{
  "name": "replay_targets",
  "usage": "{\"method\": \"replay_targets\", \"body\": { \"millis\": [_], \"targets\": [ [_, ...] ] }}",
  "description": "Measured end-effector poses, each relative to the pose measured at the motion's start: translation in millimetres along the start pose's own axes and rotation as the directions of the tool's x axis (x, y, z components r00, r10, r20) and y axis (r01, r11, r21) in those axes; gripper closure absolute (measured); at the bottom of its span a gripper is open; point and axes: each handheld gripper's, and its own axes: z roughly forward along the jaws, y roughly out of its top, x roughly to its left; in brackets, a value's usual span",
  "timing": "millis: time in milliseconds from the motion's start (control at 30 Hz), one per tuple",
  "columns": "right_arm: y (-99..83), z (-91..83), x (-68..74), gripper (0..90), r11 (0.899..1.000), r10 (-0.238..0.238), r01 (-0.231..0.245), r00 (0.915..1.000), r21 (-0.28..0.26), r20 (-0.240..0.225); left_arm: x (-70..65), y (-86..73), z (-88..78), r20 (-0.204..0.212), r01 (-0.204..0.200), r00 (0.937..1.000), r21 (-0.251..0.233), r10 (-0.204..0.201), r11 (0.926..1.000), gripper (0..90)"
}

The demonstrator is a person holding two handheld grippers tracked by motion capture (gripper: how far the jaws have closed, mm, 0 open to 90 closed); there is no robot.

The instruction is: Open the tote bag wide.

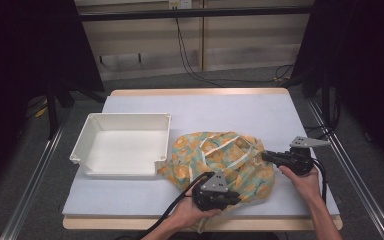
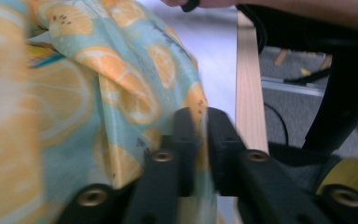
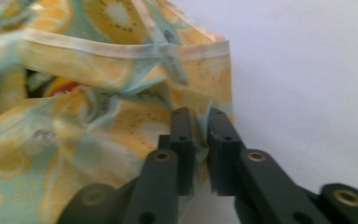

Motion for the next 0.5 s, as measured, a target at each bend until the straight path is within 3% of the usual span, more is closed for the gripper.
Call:
{"method": "replay_targets", "body": {
  "millis": [100, 200, 267, 333, 400, 433, 500],
  "targets": [
    [8.9, -10.4, 6.9, 74.7, 0.999, -0.016, 0.016, 0.9998, -0.035, -0.015, -0.3, 2.0, -20.7, -0.007, 0.025, 0.9996, -0.048, -0.026, 0.9985, 71.0],
    [17.5, -18.1, 16.6, 69.6, 0.998, -0.036, 0.034, 0.9988, -0.055, -0.034, 1.3, 2.0, -44.5, -0.042, 0.023, 0.9988, -0.068, -0.026, 0.9974, 66.3],
    [23.4, -22.1, 24.3, 67.9, 0.997, -0.055, 0.053, 0.9975, -0.055, -0.044, 2.7, -0.3, -60.8, -0.074, 0.039, 0.9962, -0.104, -0.047, 0.9939, 64.4],
    [29.9, -24.7, 31.6, 67.2, 0.995, -0.077, 0.072, 0.9950, -0.066, -0.064, 6.4, -3.1, -74.5, -0.113, 0.049, 0.9915, -0.127, -0.063, 0.9907, 62.6],
    [36.5, -23.9, 38.4, 64.2, 0.994, -0.087, 0.081, 0.9913, -0.067, -0.099, 10.2, -6.0, -80.5, -0.171, 0.076, 0.9803, -0.131, -0.099, 0.9884, 50.4],
    [39.8, -21.1, 42.1, 62.9, 0.994, -0.099, 0.094, 0.9885, -0.051, -0.115, 12.0, -7.4, -81.3, -0.177, 0.078, 0.9791, -0.133, -0.101, 0.9880, 45.4],
    [46.6, -10.0, 54.3, 63.7, 0.991, -0.133, 0.132, 0.9804, -0.020, -0.145, 15.2, -9.3, -79.1, -0.204, 0.060, 0.9755, -0.117, -0.083, 0.9913, 44.0]
  ]
}}
